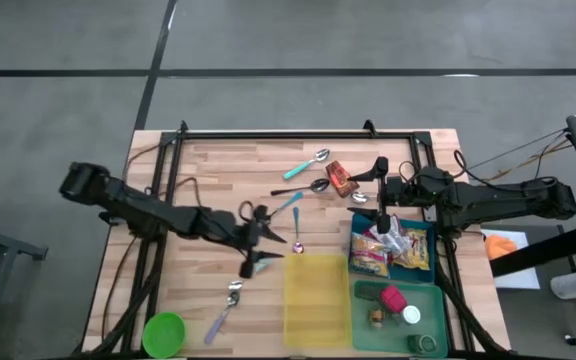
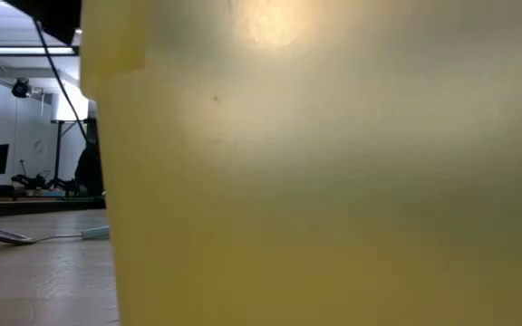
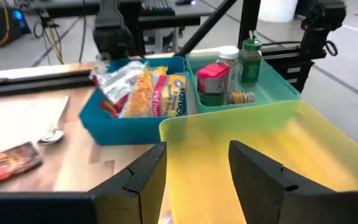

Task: Pick & Place Food Item
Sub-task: Put the orange seasoning pack into the green bin

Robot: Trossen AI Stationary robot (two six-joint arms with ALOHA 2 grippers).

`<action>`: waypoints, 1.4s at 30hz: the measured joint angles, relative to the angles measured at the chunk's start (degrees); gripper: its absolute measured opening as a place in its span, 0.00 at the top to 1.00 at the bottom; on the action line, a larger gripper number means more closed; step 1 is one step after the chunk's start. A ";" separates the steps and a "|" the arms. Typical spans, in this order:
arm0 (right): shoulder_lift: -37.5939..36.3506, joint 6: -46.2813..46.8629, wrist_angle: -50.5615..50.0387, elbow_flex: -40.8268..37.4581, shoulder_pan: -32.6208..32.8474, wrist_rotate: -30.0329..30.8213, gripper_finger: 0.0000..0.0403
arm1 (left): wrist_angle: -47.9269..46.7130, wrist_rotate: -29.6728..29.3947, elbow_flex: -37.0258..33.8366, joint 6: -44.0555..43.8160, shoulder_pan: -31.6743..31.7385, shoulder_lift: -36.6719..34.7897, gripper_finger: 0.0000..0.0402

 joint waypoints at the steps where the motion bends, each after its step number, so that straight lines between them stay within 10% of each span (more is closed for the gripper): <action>1: 0.00 0.00 -0.02 0.00 0.02 -0.02 0.08 | 0.05 0.20 -1.50 0.28 0.55 -1.95 0.57; 42: 0.00 0.00 0.03 0.00 0.01 0.00 0.08 | -0.06 7.04 -25.42 3.29 10.04 -35.93 0.57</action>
